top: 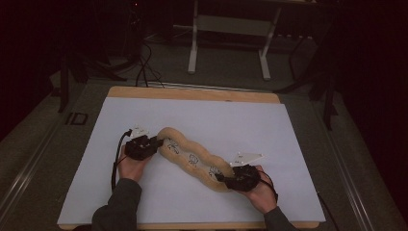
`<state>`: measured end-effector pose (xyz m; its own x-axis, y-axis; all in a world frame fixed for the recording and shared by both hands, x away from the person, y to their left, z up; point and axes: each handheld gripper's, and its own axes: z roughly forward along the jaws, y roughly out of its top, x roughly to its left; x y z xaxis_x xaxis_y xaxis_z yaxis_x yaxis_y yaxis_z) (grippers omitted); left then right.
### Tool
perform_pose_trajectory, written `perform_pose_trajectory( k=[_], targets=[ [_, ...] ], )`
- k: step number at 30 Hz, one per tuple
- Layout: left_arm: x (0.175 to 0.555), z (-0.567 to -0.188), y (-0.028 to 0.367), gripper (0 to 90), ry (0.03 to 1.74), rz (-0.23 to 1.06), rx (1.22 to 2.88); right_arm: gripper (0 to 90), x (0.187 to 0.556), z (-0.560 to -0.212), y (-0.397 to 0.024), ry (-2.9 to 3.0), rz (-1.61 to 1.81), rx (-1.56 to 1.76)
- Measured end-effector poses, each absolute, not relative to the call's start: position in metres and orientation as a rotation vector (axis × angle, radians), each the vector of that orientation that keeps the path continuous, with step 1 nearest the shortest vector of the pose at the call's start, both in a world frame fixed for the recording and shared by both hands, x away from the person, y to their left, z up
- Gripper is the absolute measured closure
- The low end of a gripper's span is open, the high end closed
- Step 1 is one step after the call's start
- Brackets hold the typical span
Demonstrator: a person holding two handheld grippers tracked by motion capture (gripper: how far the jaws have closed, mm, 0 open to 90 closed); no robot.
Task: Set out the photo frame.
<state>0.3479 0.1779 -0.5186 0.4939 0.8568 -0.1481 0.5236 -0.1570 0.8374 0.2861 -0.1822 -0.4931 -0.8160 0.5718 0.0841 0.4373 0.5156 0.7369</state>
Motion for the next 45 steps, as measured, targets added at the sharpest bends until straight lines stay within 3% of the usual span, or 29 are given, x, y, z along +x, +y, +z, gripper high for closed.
perform_pose_trajectory(
  k=[15,24,34,45],
  targets=[
    [0.336,-0.521,0.183,72.8,1.184,0.449,1.782,57.7,0.278,-0.501,-0.183,2.523,1.155,1.06],
    [0.329,-0.518,0.184,72.9,1.21,0.456,1.796,57.3,0.275,-0.507,-0.185,2.491,1.158,1.192],
    [0.323,-0.516,0.186,72.9,1.225,0.45,1.803,65.1,0.272,-0.506,-0.184,2.48,1.121,1.201],
    [0.319,-0.515,0.186,73.1,1.226,0.456,1.806,65.8,0.273,-0.504,-0.184,2.478,1.091,1.191]
  ],
)
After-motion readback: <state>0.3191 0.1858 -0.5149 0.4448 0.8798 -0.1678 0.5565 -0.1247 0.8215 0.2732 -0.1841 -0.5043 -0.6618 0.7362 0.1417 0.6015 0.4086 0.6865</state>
